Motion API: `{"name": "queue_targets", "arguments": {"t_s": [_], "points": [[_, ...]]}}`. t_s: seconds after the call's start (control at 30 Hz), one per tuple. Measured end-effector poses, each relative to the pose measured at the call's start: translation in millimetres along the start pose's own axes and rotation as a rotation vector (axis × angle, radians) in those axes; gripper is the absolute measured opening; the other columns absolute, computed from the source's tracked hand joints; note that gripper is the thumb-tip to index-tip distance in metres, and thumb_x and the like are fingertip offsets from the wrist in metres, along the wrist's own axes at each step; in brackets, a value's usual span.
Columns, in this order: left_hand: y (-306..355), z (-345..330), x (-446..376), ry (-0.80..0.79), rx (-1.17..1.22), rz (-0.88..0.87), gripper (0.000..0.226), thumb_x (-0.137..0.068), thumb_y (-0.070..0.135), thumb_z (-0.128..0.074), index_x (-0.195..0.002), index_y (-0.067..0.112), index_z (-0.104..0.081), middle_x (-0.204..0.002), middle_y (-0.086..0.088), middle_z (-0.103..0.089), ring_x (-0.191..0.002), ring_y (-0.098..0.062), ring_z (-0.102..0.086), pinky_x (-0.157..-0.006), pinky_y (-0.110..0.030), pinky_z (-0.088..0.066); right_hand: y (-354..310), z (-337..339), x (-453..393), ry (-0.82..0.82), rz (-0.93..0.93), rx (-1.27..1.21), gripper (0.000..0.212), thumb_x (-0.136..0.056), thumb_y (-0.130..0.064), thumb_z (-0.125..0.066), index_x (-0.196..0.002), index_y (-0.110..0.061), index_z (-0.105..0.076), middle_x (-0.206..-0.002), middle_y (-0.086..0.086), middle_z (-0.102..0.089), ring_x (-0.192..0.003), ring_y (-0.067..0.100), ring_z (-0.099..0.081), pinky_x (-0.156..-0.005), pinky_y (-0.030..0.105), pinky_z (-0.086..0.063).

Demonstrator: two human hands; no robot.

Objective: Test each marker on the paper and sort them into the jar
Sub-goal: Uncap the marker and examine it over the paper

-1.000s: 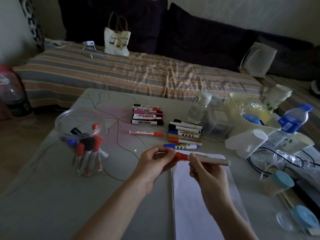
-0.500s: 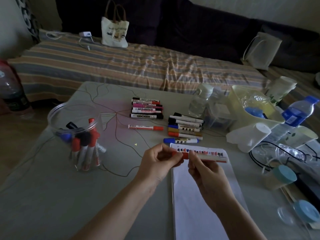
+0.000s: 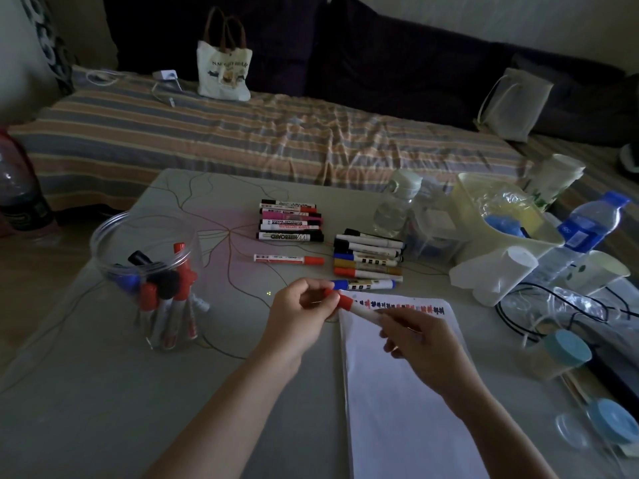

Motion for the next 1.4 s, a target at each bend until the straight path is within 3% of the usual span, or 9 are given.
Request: {"name": "queue_targets", "arguments": {"t_s": [0.2,0.3,0.4,0.63,0.73,0.97,1.13,1.3,1.4], "points": [[8,-1,-12,-0.005,-0.621,-0.25,0.022,-0.091,0.02,-0.065,-0.112,0.02,-0.061,-0.113,0.007,-0.066,-0.099,-0.008,-0.063,-0.083,-0.02,-0.05,-19,-5,-22,0.157,0.353,0.546,0.016,-0.087,-0.021,-0.07,-0.102,-0.026,-0.068,-0.085,-0.019,-0.062,-0.072,-0.008,-0.058,-0.069,0.011,-0.051],[1,0,-15,-0.016,-1.238,-0.357,0.05,-0.091,0.034,-0.061,-0.135,0.022,-0.041,-0.133,0.001,-0.048,-0.122,-0.02,-0.046,-0.097,-0.032,-0.041,-18,24,-65,0.31,0.333,0.602,0.016,-0.088,-0.023,-0.069,-0.104,-0.025,-0.073,-0.092,-0.011,-0.069,-0.081,0.005,-0.063,-0.076,0.037,-0.057],[-11,16,-21,-0.005,-1.436,-0.303,0.055,-0.09,0.042,-0.059,-0.137,0.023,-0.036,-0.134,-0.001,-0.041,-0.125,-0.022,-0.04,-0.1,-0.034,-0.037,-13,33,-107,0.337,0.235,0.691,0.02,-0.087,-0.027,-0.071,-0.107,-0.027,-0.074,-0.101,-0.001,-0.07,-0.095,0.023,-0.062,-0.085,0.051,-0.05],[-17,31,-29,-0.049,-1.481,-0.251,0.048,-0.09,0.051,-0.056,-0.125,0.021,-0.045,-0.129,-0.002,-0.042,-0.122,-0.022,-0.04,-0.096,-0.036,-0.038,9,4,-138,0.179,0.111,0.9,0.026,-0.087,-0.037,-0.07,-0.113,-0.036,-0.069,-0.124,-0.006,-0.061,-0.118,0.02,-0.047,-0.097,0.048,-0.036],[-17,32,-32,-0.07,-1.491,-0.234,0.049,-0.09,0.049,-0.057,-0.128,0.019,-0.044,-0.132,-0.004,-0.041,-0.124,-0.024,-0.04,-0.096,-0.038,-0.038,-12,-19,-141,0.171,0.193,0.871,0.027,-0.09,-0.026,-0.066,-0.116,-0.031,-0.067,-0.127,-0.004,-0.058,-0.121,0.021,-0.046,-0.098,0.045,-0.034],[-15,35,-29,-0.04,-1.474,-0.28,0.053,-0.088,0.05,-0.058,-0.131,0.021,-0.043,-0.134,-0.001,-0.04,-0.127,-0.022,-0.039,-0.1,-0.039,-0.035,-64,-135,-166,0.02,0.382,1.013,0.039,-0.094,-0.032,-0.058,-0.133,-0.031,-0.056,-0.13,0.001,-0.049,-0.123,0.022,-0.043,-0.103,0.041,-0.034],[-16,36,-29,-0.048,-1.459,-0.299,0.054,-0.09,0.049,-0.057,-0.133,0.021,-0.042,-0.136,-0.001,-0.038,-0.128,-0.022,-0.037,-0.102,-0.039,-0.035,-62,-158,-174,-0.018,0.376,1.107,0.025,-0.094,-0.036,-0.059,-0.118,-0.03,-0.065,-0.118,0.0,-0.053,-0.112,0.02,-0.05,-0.098,0.039,-0.037],[-12,38,-36,-0.008,-1.228,-0.245,0.045,-0.093,0.043,-0.054,-0.13,0.021,-0.046,-0.131,-0.002,-0.047,-0.124,-0.023,-0.042,-0.099,-0.036,-0.037,-105,-85,-135,0.219,0.372,0.386,0.014,-0.091,-0.034,-0.065,-0.089,-0.02,-0.065,-0.067,-0.009,-0.061,-0.054,0.005,-0.055,-0.054,0.015,-0.045],[-3,36,-39,0.026,-0.799,-0.185,0.04,-0.097,0.04,-0.049,-0.132,0.018,-0.049,-0.13,-0.002,-0.055,-0.12,-0.02,-0.051,-0.096,-0.028,-0.039,-90,-48,-93,0.112,0.129,0.027,0.005,-0.089,-0.022,-0.068,-0.089,-0.017,-0.067,-0.069,-0.007,-0.071,-0.056,0.011,-0.054,-0.052,0.019,-0.044]]}}
Point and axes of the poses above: each hand's wrist, its own x-axis away from the middle knuckle, its own z-axis out of the back of the hand, y = z × x, the point moved 10 cm from there along -x, towards the middle knuckle
